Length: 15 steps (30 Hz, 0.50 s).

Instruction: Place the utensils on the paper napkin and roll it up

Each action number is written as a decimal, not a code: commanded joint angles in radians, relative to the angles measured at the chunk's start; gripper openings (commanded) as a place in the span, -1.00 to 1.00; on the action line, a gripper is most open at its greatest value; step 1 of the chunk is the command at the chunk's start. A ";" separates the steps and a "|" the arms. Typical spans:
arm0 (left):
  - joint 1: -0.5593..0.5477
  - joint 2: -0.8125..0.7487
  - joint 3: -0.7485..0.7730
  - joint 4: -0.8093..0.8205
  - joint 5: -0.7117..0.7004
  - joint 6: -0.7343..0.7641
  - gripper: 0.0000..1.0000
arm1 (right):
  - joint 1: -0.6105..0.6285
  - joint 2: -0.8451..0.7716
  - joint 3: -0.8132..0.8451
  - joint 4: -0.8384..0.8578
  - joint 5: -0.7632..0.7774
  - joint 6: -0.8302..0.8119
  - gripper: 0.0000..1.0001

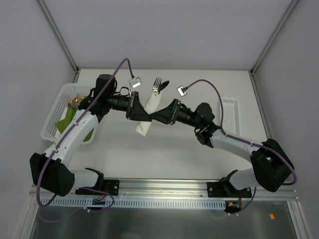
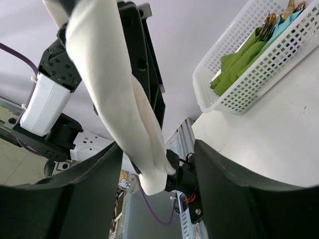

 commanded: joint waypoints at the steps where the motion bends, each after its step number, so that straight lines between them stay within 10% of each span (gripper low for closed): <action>1: 0.019 -0.031 0.052 0.028 0.027 0.027 -1.00 | 0.008 -0.028 -0.015 0.056 -0.003 0.001 0.12; 15: 0.017 -0.036 0.023 0.031 0.033 0.021 -1.00 | 0.013 -0.033 0.004 0.065 -0.001 -0.010 -0.89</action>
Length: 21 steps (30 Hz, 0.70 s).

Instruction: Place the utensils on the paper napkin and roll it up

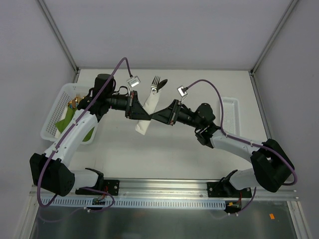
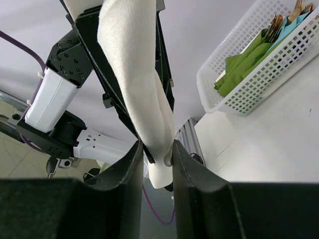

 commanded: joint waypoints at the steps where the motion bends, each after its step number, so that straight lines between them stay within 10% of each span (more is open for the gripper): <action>1: 0.002 -0.037 0.015 0.031 0.055 0.021 -1.00 | 0.008 -0.030 0.014 0.034 0.007 -0.015 -0.91; 7: 0.002 -0.049 0.001 0.032 0.075 0.027 -1.00 | 0.006 -0.008 0.034 0.031 0.013 0.014 -0.30; 21: 0.000 -0.066 -0.026 0.034 0.072 0.021 -1.00 | -0.006 0.024 0.050 0.110 0.028 0.077 -0.36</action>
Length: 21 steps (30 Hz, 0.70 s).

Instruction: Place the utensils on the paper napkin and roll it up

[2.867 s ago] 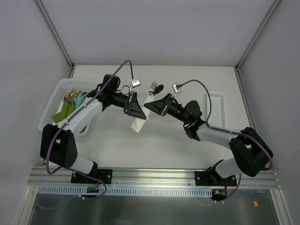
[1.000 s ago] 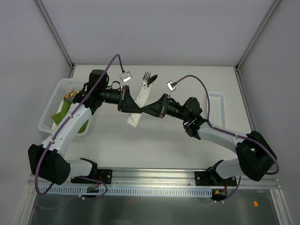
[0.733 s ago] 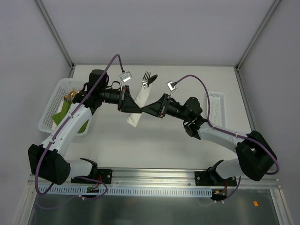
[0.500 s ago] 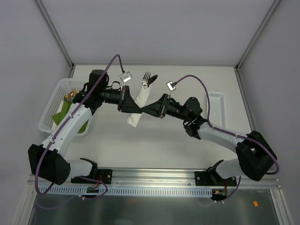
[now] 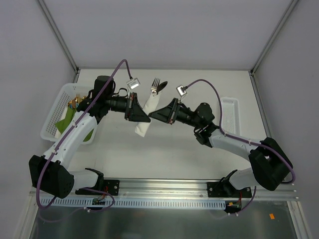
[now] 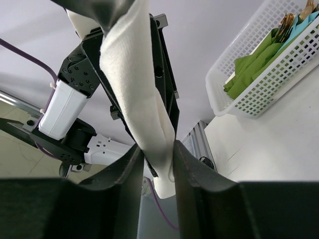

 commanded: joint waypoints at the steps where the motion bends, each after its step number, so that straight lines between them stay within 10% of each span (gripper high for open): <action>1: 0.002 -0.043 0.002 0.032 0.054 0.019 -1.00 | -0.003 0.001 0.037 0.074 0.017 0.011 -0.44; 7: 0.002 -0.024 0.019 0.034 0.028 -0.007 -1.00 | 0.004 0.006 0.047 0.057 -0.008 -0.012 -0.98; 21: 0.074 -0.026 0.039 0.032 0.009 -0.064 -0.29 | 0.017 -0.063 0.064 -0.107 -0.038 -0.147 -1.00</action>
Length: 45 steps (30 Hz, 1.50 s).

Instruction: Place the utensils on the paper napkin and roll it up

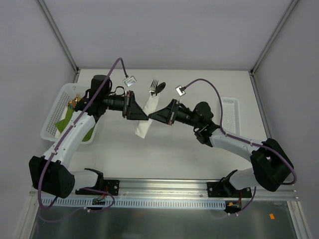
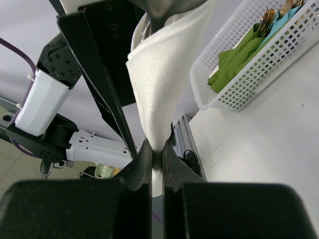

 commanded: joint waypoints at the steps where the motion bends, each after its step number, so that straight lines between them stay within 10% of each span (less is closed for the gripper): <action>1: 0.046 -0.017 0.057 0.032 0.037 -0.017 -0.25 | 0.016 -0.056 0.048 -0.030 -0.025 -0.069 -1.00; 26: 0.086 -0.030 0.005 0.032 0.018 -0.084 0.02 | 0.070 -0.019 0.136 -0.047 -0.003 -0.099 -1.00; 45: 0.085 -0.033 -0.005 0.084 0.072 -0.190 -0.34 | 0.087 0.047 0.156 0.003 -0.018 -0.080 -1.00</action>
